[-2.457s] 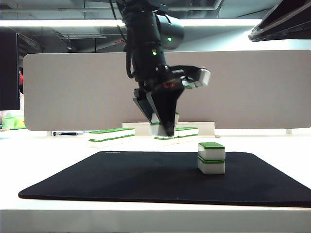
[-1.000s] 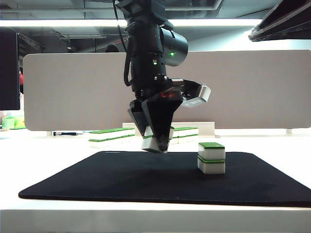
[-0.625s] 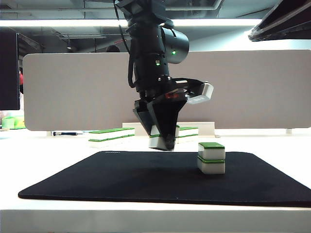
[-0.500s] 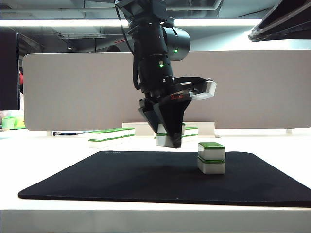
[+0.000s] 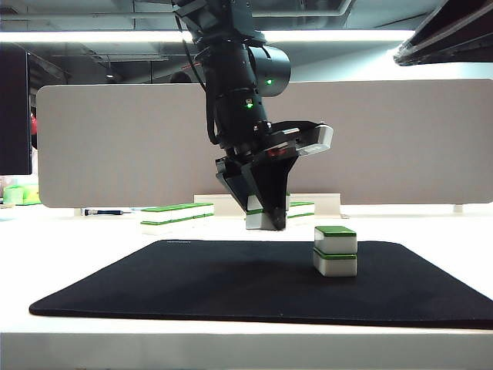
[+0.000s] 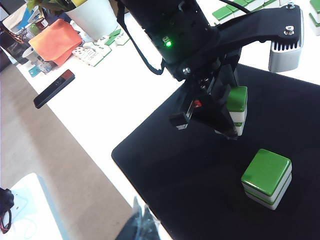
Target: Take a mahjong tile from the mahjong wall and then place it on the table close to you.
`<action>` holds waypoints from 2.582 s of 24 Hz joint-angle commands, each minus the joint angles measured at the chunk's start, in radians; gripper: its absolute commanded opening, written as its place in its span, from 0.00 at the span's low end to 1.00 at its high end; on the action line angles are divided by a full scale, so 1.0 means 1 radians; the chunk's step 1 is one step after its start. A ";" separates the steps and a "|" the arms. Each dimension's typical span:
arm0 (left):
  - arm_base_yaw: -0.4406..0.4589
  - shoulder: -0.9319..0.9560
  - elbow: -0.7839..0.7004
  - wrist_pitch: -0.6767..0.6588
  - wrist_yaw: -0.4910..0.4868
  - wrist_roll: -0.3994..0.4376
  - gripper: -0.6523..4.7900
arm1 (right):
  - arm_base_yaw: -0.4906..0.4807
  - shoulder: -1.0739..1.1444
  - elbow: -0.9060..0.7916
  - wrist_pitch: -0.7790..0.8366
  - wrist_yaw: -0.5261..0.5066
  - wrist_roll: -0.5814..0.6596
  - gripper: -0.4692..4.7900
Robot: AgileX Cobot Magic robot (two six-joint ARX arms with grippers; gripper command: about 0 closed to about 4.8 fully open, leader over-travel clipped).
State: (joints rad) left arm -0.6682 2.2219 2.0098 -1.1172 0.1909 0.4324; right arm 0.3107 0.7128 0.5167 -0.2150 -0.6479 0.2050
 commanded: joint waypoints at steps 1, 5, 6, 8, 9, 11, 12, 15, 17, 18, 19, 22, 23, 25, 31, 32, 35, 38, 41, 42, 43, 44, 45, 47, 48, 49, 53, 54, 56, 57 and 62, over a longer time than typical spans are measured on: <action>-0.001 -0.010 0.005 0.030 0.012 0.003 0.33 | 0.001 -0.001 0.003 0.014 -0.001 0.000 0.09; -0.001 -0.011 0.006 0.083 0.013 0.004 0.33 | 0.001 -0.001 0.003 0.014 -0.001 0.000 0.09; -0.001 -0.011 0.006 0.083 0.013 0.003 0.33 | 0.001 -0.001 0.003 0.013 -0.001 0.000 0.09; -0.001 -0.011 0.006 0.077 0.013 0.002 0.33 | 0.001 -0.001 0.003 0.014 -0.001 0.000 0.09; -0.001 -0.011 0.006 0.074 0.013 0.002 0.33 | 0.001 -0.001 0.003 0.014 -0.001 0.000 0.09; -0.001 -0.011 0.006 0.069 0.013 0.002 0.33 | 0.001 -0.001 0.003 0.014 -0.001 0.000 0.09; -0.001 -0.011 0.006 0.069 0.013 0.002 0.33 | 0.001 -0.001 0.003 0.014 -0.001 0.000 0.09; -0.001 -0.011 0.006 0.069 0.014 0.004 0.33 | 0.001 -0.001 0.003 0.014 -0.001 0.000 0.09; -0.001 -0.011 0.006 0.068 0.016 0.004 0.33 | 0.001 -0.001 0.003 0.014 -0.001 0.000 0.09; -0.001 -0.011 0.006 0.068 0.016 0.004 0.33 | 0.001 -0.001 0.003 0.014 -0.001 0.000 0.09; -0.001 -0.011 0.006 0.067 0.015 0.004 0.33 | 0.001 -0.001 0.003 0.014 -0.001 0.000 0.09; -0.001 -0.011 0.006 0.061 0.015 0.004 0.33 | 0.001 -0.001 0.003 0.014 -0.001 0.000 0.09; -0.001 -0.011 0.006 0.058 0.015 0.004 0.33 | 0.001 -0.001 0.003 0.014 -0.001 0.000 0.09; -0.001 -0.011 0.006 0.056 0.014 0.004 0.33 | 0.001 -0.001 0.003 0.014 -0.001 0.000 0.09; 0.025 -0.043 0.005 0.033 0.164 0.027 0.33 | 0.001 -0.001 0.003 0.014 0.002 0.000 0.09; 0.029 -0.046 0.005 0.033 0.185 0.027 0.33 | 0.001 -0.001 0.003 0.014 0.002 0.000 0.09; 0.056 -0.051 0.000 0.015 0.198 0.023 0.33 | 0.001 -0.001 0.003 0.014 0.002 0.000 0.09; 0.059 -0.051 0.000 0.011 0.198 0.019 0.33 | 0.001 -0.001 0.003 0.014 0.002 0.000 0.09; 0.058 -0.051 -0.002 -0.002 0.199 0.011 0.33 | 0.001 -0.001 0.003 0.014 0.003 0.000 0.09; 0.058 -0.051 -0.002 -0.003 0.199 0.011 0.33 | 0.001 -0.001 0.003 0.014 0.003 0.000 0.09; 0.058 -0.051 -0.002 -0.005 0.199 0.004 0.33 | 0.001 -0.001 0.003 0.014 0.003 0.000 0.09; 0.059 -0.051 -0.002 -0.011 0.198 0.004 0.33 | 0.001 -0.001 0.003 0.014 0.003 0.000 0.09; 0.059 -0.051 -0.002 -0.020 0.198 0.005 0.33 | 0.001 -0.001 0.003 0.014 0.003 0.000 0.09; 0.059 -0.051 -0.007 -0.025 0.198 0.005 0.33 | 0.001 -0.001 0.003 0.014 0.002 0.000 0.09; 0.059 -0.051 -0.015 -0.028 0.199 0.005 0.33 | 0.001 -0.001 0.003 0.014 0.002 0.000 0.09; 0.059 -0.051 -0.025 -0.019 0.195 0.005 0.33 | 0.001 -0.001 0.003 0.014 0.002 0.000 0.09; 0.059 -0.051 -0.034 -0.025 0.195 0.005 0.33 | 0.001 -0.001 0.003 0.014 0.002 0.000 0.09; 0.059 -0.051 -0.054 -0.022 0.196 0.008 0.33 | 0.001 -0.001 0.003 0.014 0.002 0.000 0.09; 0.059 -0.051 -0.126 0.013 0.196 0.004 0.33 | 0.001 -0.001 0.003 0.014 0.002 0.000 0.09; 0.059 -0.051 -0.143 0.019 0.195 0.005 0.33 | 0.001 -0.001 0.003 0.014 0.002 0.000 0.09; 0.059 -0.051 -0.172 0.036 0.191 0.002 0.33 | 0.001 -0.001 0.003 0.018 0.003 0.000 0.09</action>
State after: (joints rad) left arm -0.6071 2.1815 1.8317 -1.0874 0.3748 0.4358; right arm 0.3107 0.7132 0.5167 -0.2138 -0.6472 0.2050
